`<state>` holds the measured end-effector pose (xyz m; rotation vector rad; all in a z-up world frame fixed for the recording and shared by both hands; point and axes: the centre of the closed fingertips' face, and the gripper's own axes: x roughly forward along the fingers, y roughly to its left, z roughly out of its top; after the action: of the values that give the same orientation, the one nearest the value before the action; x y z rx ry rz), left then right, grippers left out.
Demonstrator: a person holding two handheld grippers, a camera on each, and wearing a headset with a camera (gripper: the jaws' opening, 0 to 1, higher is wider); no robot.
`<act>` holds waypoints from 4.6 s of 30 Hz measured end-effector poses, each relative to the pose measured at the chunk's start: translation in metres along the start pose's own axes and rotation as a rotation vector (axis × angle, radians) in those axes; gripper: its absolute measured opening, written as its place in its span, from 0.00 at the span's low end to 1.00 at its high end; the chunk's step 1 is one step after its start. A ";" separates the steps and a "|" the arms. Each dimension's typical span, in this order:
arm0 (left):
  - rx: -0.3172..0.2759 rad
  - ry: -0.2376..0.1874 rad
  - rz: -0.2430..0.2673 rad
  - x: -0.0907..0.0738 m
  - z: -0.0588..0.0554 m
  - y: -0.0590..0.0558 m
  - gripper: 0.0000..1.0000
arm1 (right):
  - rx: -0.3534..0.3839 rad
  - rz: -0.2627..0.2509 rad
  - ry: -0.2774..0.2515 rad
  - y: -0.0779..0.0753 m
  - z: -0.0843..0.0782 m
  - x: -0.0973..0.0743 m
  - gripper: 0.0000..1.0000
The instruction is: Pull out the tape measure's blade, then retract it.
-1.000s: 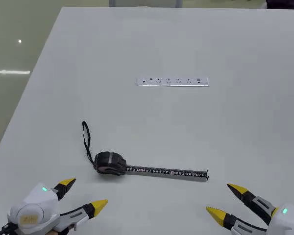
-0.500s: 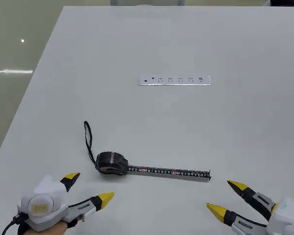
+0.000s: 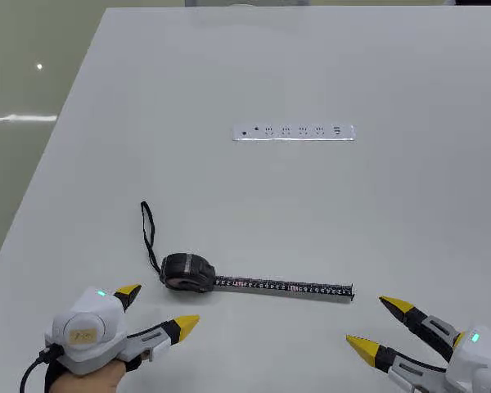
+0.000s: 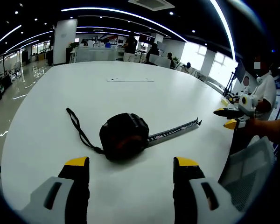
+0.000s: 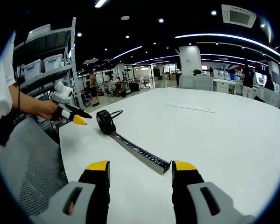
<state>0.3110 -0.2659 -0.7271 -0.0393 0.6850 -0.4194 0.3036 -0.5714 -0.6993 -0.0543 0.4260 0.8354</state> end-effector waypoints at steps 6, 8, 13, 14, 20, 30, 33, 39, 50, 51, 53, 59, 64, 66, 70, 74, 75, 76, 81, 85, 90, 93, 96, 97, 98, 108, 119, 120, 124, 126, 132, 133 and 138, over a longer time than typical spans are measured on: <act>-0.039 -0.008 0.023 0.006 0.001 0.001 0.72 | 0.002 0.007 0.002 -0.003 -0.001 0.002 0.53; -0.059 -0.005 0.024 0.009 -0.001 -0.002 0.73 | 0.003 0.006 0.000 -0.006 -0.002 0.003 0.52; -0.074 -0.002 0.039 0.015 -0.003 -0.003 0.73 | 0.007 0.006 0.000 -0.009 -0.003 0.004 0.52; -0.083 -0.004 0.038 0.016 -0.002 -0.004 0.73 | 0.006 0.006 0.000 -0.009 -0.003 0.004 0.51; -0.125 -0.005 0.066 0.022 -0.003 0.000 0.74 | 0.014 0.006 -0.001 -0.012 -0.005 0.005 0.51; -0.171 -0.022 0.103 0.027 -0.004 0.002 0.76 | 0.016 0.010 -0.001 -0.013 -0.005 0.009 0.51; -0.178 -0.022 0.116 0.029 -0.004 0.003 0.76 | 0.017 0.010 0.000 -0.015 -0.006 0.012 0.51; -0.201 -0.042 0.142 0.032 0.002 0.005 0.77 | 0.017 0.013 0.003 -0.018 -0.007 0.015 0.51; -0.224 -0.058 0.169 0.037 0.007 0.009 0.77 | 0.014 0.027 0.008 -0.024 -0.007 0.022 0.51; -0.234 -0.065 0.175 0.038 0.008 0.009 0.77 | 0.013 0.029 0.008 -0.024 -0.006 0.022 0.51; -0.235 -0.067 0.174 0.040 0.010 0.008 0.77 | 0.013 0.032 0.011 -0.025 -0.006 0.024 0.51; -0.218 -0.067 0.188 0.046 0.015 0.003 0.78 | 0.020 0.050 0.011 -0.029 -0.006 0.031 0.50; -0.211 -0.059 0.193 0.051 0.015 -0.001 0.78 | 0.018 0.061 0.019 -0.030 -0.007 0.034 0.50; -0.216 -0.061 0.198 0.051 0.016 0.000 0.78 | 0.017 0.064 0.022 -0.031 -0.008 0.035 0.50; -0.221 -0.067 0.216 0.052 0.018 0.001 0.78 | 0.018 0.068 0.026 -0.033 -0.010 0.036 0.49; -0.225 -0.068 0.219 0.055 0.020 -0.001 0.77 | 0.017 0.071 0.032 -0.034 -0.011 0.037 0.48; -0.228 -0.067 0.218 0.056 0.020 -0.001 0.77 | 0.017 0.071 0.033 -0.034 -0.011 0.037 0.48; -0.229 -0.068 0.223 0.056 0.021 -0.001 0.78 | 0.017 0.073 0.032 -0.035 -0.011 0.038 0.48; -0.229 -0.067 0.233 0.056 0.020 0.000 0.77 | 0.014 0.078 0.032 -0.035 -0.012 0.039 0.48; -0.239 -0.067 0.239 0.057 0.020 0.001 0.78 | 0.015 0.078 0.034 -0.035 -0.014 0.040 0.48; -0.238 -0.065 0.250 0.058 0.020 0.002 0.78 | 0.015 0.081 0.036 -0.037 -0.015 0.042 0.48; -0.240 -0.065 0.259 0.058 0.020 0.003 0.77 | 0.018 0.080 0.035 -0.037 -0.015 0.043 0.47; -0.256 -0.061 0.269 0.058 0.018 0.005 0.75 | 0.016 0.083 0.035 -0.037 -0.015 0.044 0.47; -0.270 -0.061 0.272 0.058 0.017 0.006 0.74 | 0.016 0.084 0.037 -0.037 -0.015 0.044 0.47; -0.280 -0.064 0.274 0.058 0.018 0.007 0.74 | 0.013 0.088 0.041 -0.037 -0.016 0.045 0.46; -0.278 -0.054 0.300 0.059 0.016 0.008 0.72 | 0.003 0.113 0.057 -0.037 -0.023 0.049 0.45; -0.287 -0.045 0.335 0.061 0.015 0.011 0.69 | -0.002 0.143 0.066 -0.040 -0.030 0.053 0.43; -0.291 -0.045 0.337 0.061 0.015 0.011 0.69 | -0.002 0.146 0.064 -0.040 -0.030 0.053 0.43; -0.297 -0.041 0.344 0.061 0.014 0.012 0.69 | -0.013 0.157 0.073 -0.040 -0.033 0.055 0.42; -0.293 -0.037 0.350 0.062 0.014 0.012 0.69 | -0.020 0.165 0.078 -0.040 -0.035 0.056 0.42; -0.292 -0.031 0.367 0.062 0.013 0.014 0.67 | -0.024 0.184 0.080 -0.040 -0.036 0.056 0.42; -0.294 -0.032 0.369 0.062 0.013 0.014 0.67 | -0.026 0.186 0.083 -0.040 -0.037 0.056 0.42; -0.288 -0.029 0.389 0.062 0.012 0.015 0.65 | -0.030 0.203 0.085 -0.040 -0.038 0.058 0.41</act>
<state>0.3672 -0.2770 -0.7577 -0.1810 0.7020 0.0548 0.3539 -0.5657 -0.7616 -0.0755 0.5045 1.0421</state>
